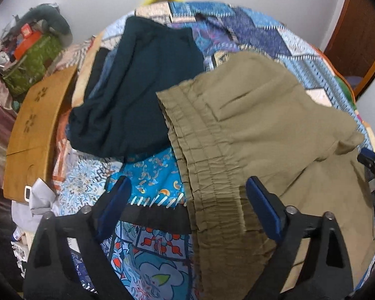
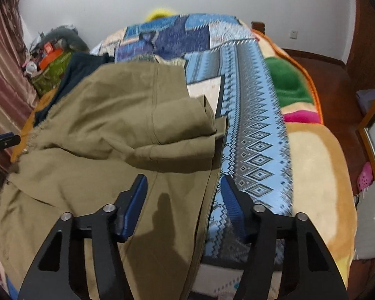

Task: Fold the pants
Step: 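Grasp the elastic waistband with the left gripper while the right gripper grasps the leg edge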

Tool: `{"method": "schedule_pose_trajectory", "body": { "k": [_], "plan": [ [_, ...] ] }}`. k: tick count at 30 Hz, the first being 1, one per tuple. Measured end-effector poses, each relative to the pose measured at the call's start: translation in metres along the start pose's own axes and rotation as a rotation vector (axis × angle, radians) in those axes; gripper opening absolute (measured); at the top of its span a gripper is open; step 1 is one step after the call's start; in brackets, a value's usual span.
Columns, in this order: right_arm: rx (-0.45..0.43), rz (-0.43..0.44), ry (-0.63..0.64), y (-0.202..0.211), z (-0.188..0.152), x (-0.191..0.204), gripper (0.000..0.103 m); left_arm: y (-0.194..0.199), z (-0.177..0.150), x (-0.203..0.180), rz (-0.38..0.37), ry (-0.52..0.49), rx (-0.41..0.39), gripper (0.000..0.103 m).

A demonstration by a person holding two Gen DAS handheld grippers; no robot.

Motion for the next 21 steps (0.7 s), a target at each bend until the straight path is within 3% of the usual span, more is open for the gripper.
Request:
{"method": "schedule_pose_trajectory", "body": {
  "k": [6, 9, 11, 15, 16, 17, 18, 21],
  "plan": [
    [0.036, -0.043, 0.040, -0.015, -0.002, -0.002, 0.047, -0.014, -0.008, -0.001, -0.063, 0.008, 0.044, 0.081],
    [0.081, -0.068, 0.092, -0.025, -0.002, -0.001, 0.045, -0.016, -0.010, -0.001, -0.129, 0.043, 0.075, 0.071],
    [0.091, -0.093, 0.109, -0.027, -0.004, 0.000, 0.034, -0.015, -0.012, -0.003, -0.162, 0.051, 0.086, 0.059],
    [0.096, -0.122, 0.120, -0.027, -0.005, 0.002, 0.024, -0.010, -0.015, -0.010, -0.152, 0.013, 0.055, 0.051],
    [0.097, -0.134, 0.128, -0.025, -0.006, 0.003, 0.017, -0.008, -0.016, -0.013, -0.165, 0.001, 0.054, 0.039],
    [0.097, -0.139, 0.135, -0.025, -0.005, 0.003, 0.009, -0.005, -0.017, -0.015, -0.154, -0.010, 0.048, 0.037],
    [0.097, -0.144, 0.146, -0.024, -0.006, 0.005, 0.009, -0.003, -0.018, -0.015, -0.140, -0.023, 0.039, 0.035],
    [0.087, -0.147, 0.149, -0.020, 0.000, 0.004, 0.006, 0.000, -0.020, -0.009, -0.074, -0.050, 0.023, 0.010]
  ]
}}
Point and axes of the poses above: each gripper's, at about its wrist camera, not at the fingertips, and y roughly against the way its jaws point, x to its left, z to its top, the point moved 7 cm from there along -y, roughly the way its jaws point, and after that the axes turned 10 degrees about y, right-handed, at the moved point
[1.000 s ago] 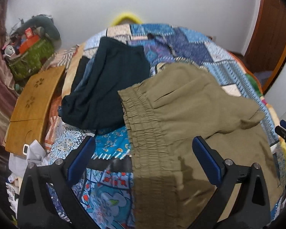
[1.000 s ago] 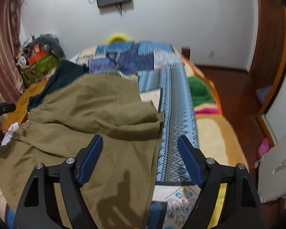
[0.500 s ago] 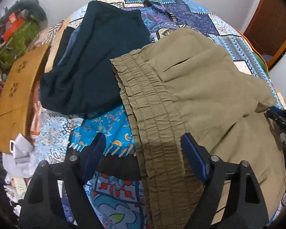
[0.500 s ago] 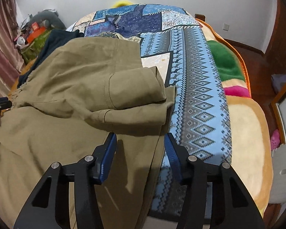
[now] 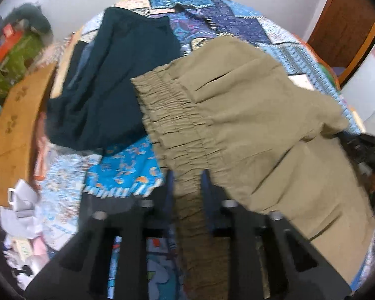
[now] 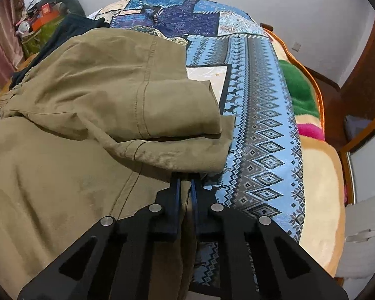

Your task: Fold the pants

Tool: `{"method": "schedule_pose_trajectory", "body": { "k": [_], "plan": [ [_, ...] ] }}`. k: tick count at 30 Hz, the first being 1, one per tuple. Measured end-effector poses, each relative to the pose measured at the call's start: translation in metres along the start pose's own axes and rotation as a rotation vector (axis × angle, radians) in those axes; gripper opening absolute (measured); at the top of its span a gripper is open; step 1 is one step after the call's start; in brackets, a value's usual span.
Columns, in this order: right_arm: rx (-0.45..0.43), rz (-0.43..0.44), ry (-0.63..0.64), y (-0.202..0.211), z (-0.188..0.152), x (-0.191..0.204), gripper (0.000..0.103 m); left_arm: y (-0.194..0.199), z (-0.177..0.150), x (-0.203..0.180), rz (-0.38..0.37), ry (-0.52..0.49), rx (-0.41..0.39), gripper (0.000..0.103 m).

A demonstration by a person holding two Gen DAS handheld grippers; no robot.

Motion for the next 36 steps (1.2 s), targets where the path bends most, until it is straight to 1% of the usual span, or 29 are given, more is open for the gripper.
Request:
{"method": "schedule_pose_trajectory", "body": {
  "k": [1, 5, 8, 10, 12, 13, 14, 15, 16, 17, 20, 21, 22, 24, 28, 30, 33, 36],
  "plan": [
    [-0.006, 0.005, -0.011, 0.003, 0.000, -0.001, 0.006, -0.001, -0.002, 0.006, 0.011, 0.005, 0.004, 0.007],
    [-0.039, 0.014, -0.050, 0.021, -0.001, -0.008, 0.005, -0.006, -0.009, 0.033, 0.041, 0.053, 0.025, 0.006],
    [-0.068, 0.012, -0.070, 0.033, -0.003, -0.013, 0.005, -0.003, -0.012, 0.043, -0.016, 0.110, 0.038, 0.006],
    [-0.078, 0.022, -0.094, 0.038, -0.005, -0.016, 0.005, 0.006, -0.009, 0.043, -0.026, 0.115, 0.014, 0.007],
    [-0.088, 0.025, -0.107, 0.041, -0.007, -0.015, 0.005, 0.014, -0.005, 0.036, -0.047, 0.107, 0.001, 0.015],
    [-0.092, 0.025, -0.110, 0.042, -0.008, -0.014, 0.005, 0.018, -0.002, 0.030, -0.063, 0.102, -0.006, 0.022],
    [-0.097, 0.025, -0.114, 0.043, -0.007, -0.013, 0.005, 0.021, 0.000, 0.024, -0.074, 0.098, -0.013, 0.034],
    [-0.103, 0.027, -0.118, 0.044, -0.007, -0.013, 0.005, 0.023, 0.002, 0.018, -0.080, 0.088, -0.022, 0.040],
    [-0.109, 0.030, -0.122, 0.046, -0.008, -0.012, 0.005, 0.024, 0.004, 0.011, -0.080, 0.073, -0.028, 0.049],
    [-0.116, 0.032, -0.126, 0.047, -0.006, -0.012, 0.005, 0.022, 0.006, 0.006, -0.077, 0.058, -0.029, 0.053],
    [-0.134, 0.038, -0.129, 0.055, -0.008, -0.012, 0.005, 0.006, 0.004, -0.010, -0.078, 0.011, 0.013, 0.055],
    [-0.138, 0.038, -0.125, 0.057, -0.007, -0.013, 0.005, -0.003, 0.001, -0.013, -0.054, -0.003, 0.037, 0.055],
    [-0.141, 0.035, -0.120, 0.058, -0.006, -0.013, 0.005, -0.009, 0.000, -0.013, -0.037, -0.008, 0.045, 0.058],
    [-0.139, 0.033, -0.114, 0.058, -0.006, -0.014, 0.005, -0.012, -0.001, -0.011, -0.021, -0.006, 0.035, 0.063],
    [-0.119, 0.041, -0.131, 0.055, -0.015, -0.019, 0.005, -0.013, -0.004, 0.000, 0.019, 0.033, 0.016, 0.064],
    [-0.107, 0.050, -0.149, 0.052, -0.021, -0.020, 0.005, -0.012, -0.005, 0.006, 0.092, 0.026, -0.008, 0.064],
    [-0.082, 0.056, -0.162, 0.043, -0.030, -0.016, 0.005, -0.012, -0.006, 0.009, 0.074, 0.052, -0.003, 0.064],
    [-0.058, 0.059, -0.160, 0.041, -0.035, -0.014, 0.007, -0.010, -0.006, 0.010, 0.070, 0.049, -0.005, 0.063]
  ]
}}
Point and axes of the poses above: each gripper's, at about its wrist camera, not at the fingertips, and y roughly against the way its jaws point, x to its left, z to its top, the point moved 7 cm from there along -y, roughly the way its jaws point, and after that the axes turned 10 degrees about y, right-handed, at the moved point
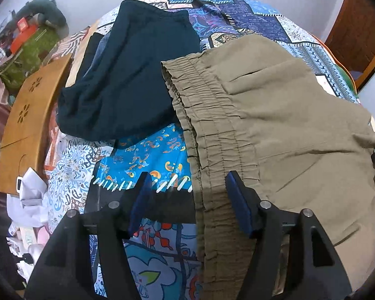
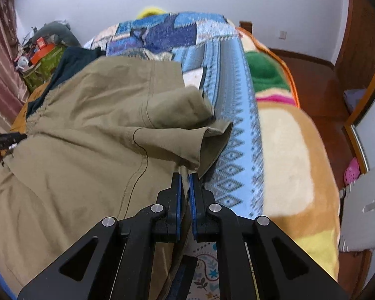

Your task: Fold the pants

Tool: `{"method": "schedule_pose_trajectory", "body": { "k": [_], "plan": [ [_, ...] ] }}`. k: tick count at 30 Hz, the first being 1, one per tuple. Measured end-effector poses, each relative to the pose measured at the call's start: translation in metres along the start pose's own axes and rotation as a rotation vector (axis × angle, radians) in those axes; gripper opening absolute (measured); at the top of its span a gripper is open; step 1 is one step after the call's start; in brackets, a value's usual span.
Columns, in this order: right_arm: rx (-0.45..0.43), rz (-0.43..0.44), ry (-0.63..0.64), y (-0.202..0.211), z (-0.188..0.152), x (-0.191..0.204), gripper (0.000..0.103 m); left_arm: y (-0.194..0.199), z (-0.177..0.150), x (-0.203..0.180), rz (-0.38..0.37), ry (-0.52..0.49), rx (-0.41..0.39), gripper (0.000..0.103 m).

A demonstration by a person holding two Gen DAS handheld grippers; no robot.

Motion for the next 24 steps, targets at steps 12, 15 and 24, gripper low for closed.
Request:
{"method": "schedule_pose_trajectory", "body": {
  "k": [12, 15, 24],
  "plan": [
    [-0.102, 0.004, 0.065, 0.043, 0.029, -0.002, 0.017, 0.045, 0.026, -0.009, -0.055, -0.011, -0.094, 0.069],
    [-0.135, 0.006, 0.055, 0.043, 0.042, -0.004, 0.029, 0.052, 0.040, -0.016, -0.059, -0.031, -0.127, 0.075],
    [-0.112, 0.007, 0.061, 0.006, 0.071, -0.014, 0.043, 0.012, 0.054, -0.025, -0.083, -0.014, -0.032, 0.080]
  ]
}}
Point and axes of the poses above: each gripper's, at about its wrist camera, not at the fingertips, and y roughly against the way its jaws point, x to its left, z to its top, the point moved 7 cm from there along -y, roughly the way its jaws point, and after that the axes turned 10 degrees about y, right-handed, at the moved point
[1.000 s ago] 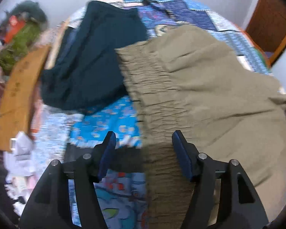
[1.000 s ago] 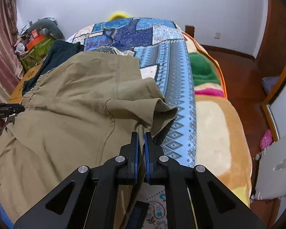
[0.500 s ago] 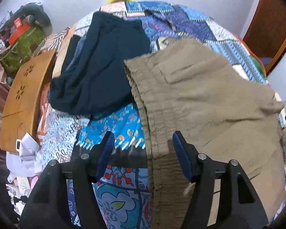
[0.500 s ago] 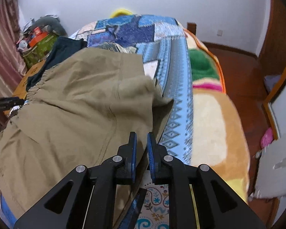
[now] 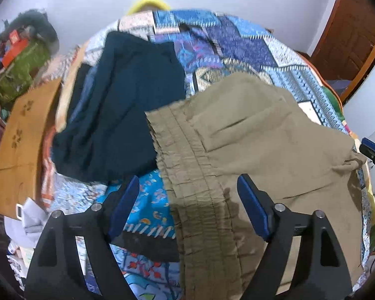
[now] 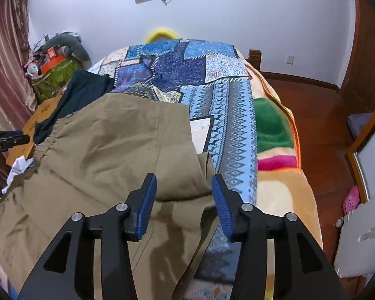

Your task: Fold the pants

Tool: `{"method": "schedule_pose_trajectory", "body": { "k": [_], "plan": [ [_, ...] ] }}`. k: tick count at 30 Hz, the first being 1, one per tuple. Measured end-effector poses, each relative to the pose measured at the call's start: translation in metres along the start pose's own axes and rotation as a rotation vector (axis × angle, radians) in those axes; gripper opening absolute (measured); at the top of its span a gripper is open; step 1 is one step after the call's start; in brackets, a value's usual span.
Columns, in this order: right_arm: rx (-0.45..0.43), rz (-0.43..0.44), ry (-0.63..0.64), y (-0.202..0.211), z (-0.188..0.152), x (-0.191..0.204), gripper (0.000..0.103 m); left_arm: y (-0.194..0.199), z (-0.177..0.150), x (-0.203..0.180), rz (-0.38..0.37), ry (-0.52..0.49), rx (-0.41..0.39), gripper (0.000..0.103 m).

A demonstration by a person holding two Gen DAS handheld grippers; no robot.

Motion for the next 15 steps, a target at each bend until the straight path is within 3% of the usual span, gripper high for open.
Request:
{"method": "schedule_pose_trajectory", "body": {
  "k": [5, 9, 12, 15],
  "plan": [
    [0.065, 0.058, -0.003, -0.027, -0.001, -0.005, 0.043, -0.033, -0.009, 0.005, 0.008, 0.035, 0.100, 0.080],
    [0.097, 0.101, 0.004, -0.041, -0.004, -0.002, 0.043, -0.044, -0.016, 0.006, -0.016, 0.054, 0.137, 0.081],
    [0.101, 0.098, 0.008, -0.046, -0.005, -0.003, 0.034, -0.046, -0.018, 0.001, -0.007, 0.023, 0.129, 0.081],
    [0.108, 0.087, 0.029, -0.049, -0.006, -0.003, 0.018, -0.046, -0.018, -0.005, 0.019, -0.030, 0.116, 0.081]
  ]
}}
Point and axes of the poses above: each gripper's, at about its wrist camera, not at the fingertips, and y roughly against the way its jaws point, x to its left, z to its top, the point moved 7 cm from there along -y, roughly the way its jaws point, and after that the axes turned 10 degrees about y, right-handed, at the moved point
